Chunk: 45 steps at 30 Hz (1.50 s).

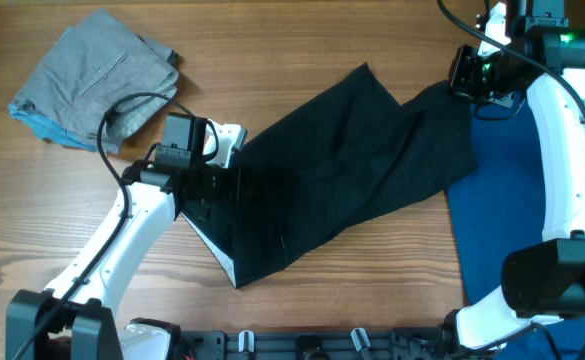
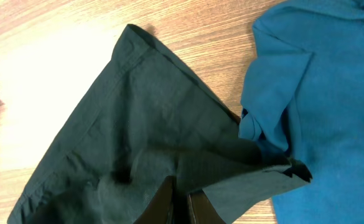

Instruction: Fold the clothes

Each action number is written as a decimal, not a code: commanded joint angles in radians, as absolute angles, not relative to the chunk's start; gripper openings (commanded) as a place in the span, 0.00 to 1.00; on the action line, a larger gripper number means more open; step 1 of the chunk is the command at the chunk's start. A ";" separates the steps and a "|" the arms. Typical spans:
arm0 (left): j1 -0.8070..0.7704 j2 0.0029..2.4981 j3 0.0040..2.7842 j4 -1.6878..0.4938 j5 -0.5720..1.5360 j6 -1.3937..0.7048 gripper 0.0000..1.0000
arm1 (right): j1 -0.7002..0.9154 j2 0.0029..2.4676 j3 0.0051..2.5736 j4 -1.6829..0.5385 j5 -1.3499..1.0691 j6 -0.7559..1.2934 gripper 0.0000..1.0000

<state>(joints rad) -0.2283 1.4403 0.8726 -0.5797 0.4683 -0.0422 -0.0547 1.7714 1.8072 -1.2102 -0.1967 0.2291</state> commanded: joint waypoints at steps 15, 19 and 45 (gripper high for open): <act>-0.231 1.569 0.849 -0.593 0.308 -0.072 0.54 | -0.054 1.781 1.821 -1.213 -0.179 0.213 0.07; -0.231 1.575 0.849 -0.607 0.269 -0.087 0.56 | -0.054 1.781 1.821 -1.216 -0.179 0.213 0.07; -0.231 1.439 0.957 -0.828 0.345 -0.247 0.04 | -0.054 1.781 1.821 -1.122 -0.141 0.162 0.04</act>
<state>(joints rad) -0.2276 1.4879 0.9432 -0.7692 0.3790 -0.1978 -0.0547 1.7714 1.8072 -1.1725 -0.1783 0.2214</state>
